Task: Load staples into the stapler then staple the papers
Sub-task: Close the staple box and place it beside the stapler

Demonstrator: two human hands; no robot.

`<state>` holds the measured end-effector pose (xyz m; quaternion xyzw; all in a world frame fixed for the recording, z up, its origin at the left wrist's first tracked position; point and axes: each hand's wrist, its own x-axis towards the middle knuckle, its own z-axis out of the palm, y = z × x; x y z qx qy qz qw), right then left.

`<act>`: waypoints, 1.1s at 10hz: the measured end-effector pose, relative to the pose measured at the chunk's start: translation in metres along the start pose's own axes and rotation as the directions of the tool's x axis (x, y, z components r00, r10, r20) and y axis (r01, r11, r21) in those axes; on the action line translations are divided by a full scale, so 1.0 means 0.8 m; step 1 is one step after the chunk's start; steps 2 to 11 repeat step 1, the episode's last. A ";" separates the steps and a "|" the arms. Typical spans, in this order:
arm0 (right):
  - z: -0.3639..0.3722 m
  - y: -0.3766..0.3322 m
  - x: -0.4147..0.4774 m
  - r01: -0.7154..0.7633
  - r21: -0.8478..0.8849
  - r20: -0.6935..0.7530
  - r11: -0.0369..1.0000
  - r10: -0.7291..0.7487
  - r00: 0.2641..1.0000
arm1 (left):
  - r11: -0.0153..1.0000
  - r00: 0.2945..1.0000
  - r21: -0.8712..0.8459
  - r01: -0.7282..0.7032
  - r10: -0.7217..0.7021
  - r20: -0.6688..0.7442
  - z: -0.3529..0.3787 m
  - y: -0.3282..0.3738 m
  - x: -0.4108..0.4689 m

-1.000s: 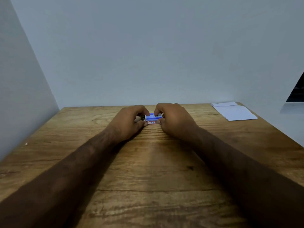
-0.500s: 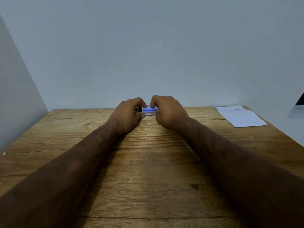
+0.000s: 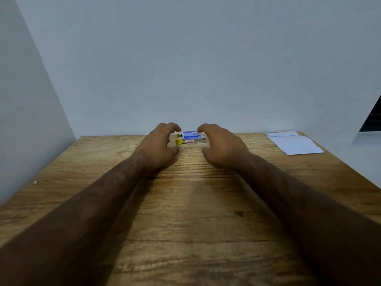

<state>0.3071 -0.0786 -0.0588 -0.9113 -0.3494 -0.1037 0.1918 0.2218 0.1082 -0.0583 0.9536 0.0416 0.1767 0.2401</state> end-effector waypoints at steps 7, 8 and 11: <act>-0.021 0.002 -0.038 0.020 -0.075 0.108 0.997 -0.012 0.994 | 0.998 0.999 0.047 -0.043 0.042 0.028 -0.017 0.011 -0.030; -0.021 0.002 -0.038 0.020 -0.075 0.108 0.997 -0.012 0.994 | 0.998 0.999 0.047 -0.043 0.042 0.028 -0.017 0.011 -0.030; -0.021 0.002 -0.038 0.020 -0.075 0.108 0.997 -0.012 0.994 | 0.998 0.999 0.047 -0.043 0.042 0.028 -0.017 0.011 -0.030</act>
